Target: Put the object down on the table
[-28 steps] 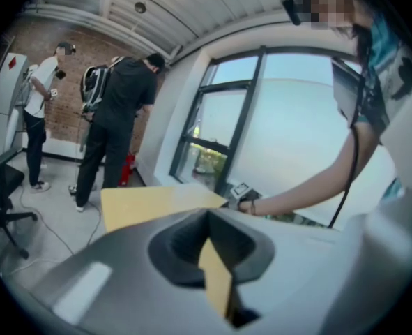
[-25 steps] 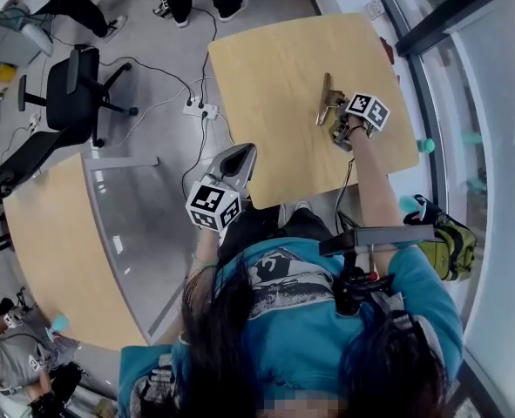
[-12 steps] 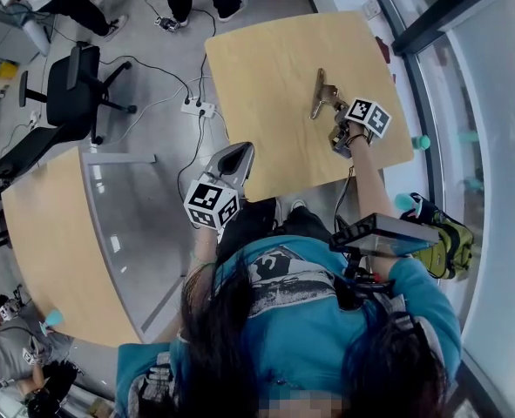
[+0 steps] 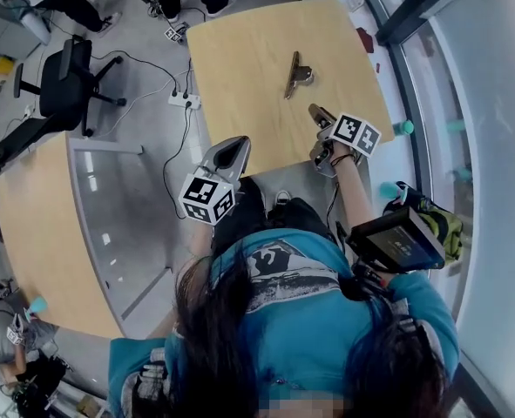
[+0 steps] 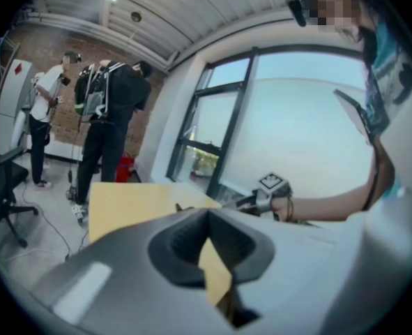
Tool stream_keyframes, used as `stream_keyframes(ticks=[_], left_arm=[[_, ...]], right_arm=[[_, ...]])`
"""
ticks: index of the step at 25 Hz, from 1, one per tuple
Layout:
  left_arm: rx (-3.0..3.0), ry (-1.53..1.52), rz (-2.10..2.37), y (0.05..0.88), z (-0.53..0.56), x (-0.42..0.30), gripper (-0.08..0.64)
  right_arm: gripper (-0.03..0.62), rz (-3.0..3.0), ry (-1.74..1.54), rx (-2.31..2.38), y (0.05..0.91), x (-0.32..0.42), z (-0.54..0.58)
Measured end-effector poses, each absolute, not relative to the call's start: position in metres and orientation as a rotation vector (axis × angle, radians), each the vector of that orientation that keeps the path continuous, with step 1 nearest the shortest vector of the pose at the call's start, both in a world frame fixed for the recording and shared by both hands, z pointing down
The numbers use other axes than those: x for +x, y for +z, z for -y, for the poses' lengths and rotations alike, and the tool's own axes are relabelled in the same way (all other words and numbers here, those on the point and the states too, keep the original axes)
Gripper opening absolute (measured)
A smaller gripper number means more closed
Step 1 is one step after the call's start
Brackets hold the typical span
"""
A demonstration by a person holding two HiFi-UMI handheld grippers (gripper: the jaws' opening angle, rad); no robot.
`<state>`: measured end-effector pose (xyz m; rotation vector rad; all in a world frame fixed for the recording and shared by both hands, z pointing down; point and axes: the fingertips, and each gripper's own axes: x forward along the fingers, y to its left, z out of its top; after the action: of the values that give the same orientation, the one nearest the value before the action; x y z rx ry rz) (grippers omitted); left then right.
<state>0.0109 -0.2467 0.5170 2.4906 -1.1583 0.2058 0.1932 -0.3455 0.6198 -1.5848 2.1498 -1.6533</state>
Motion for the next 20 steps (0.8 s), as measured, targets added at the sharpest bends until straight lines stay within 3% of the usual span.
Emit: stream_keyframes(ticks=[20], left_arm=[[2.414,0.306,1.181,0.532,0.143,0.074,0.003]], right_arm=[[0.044,-2.248,-1.69,-1.422,0.583,0.202,0.188]])
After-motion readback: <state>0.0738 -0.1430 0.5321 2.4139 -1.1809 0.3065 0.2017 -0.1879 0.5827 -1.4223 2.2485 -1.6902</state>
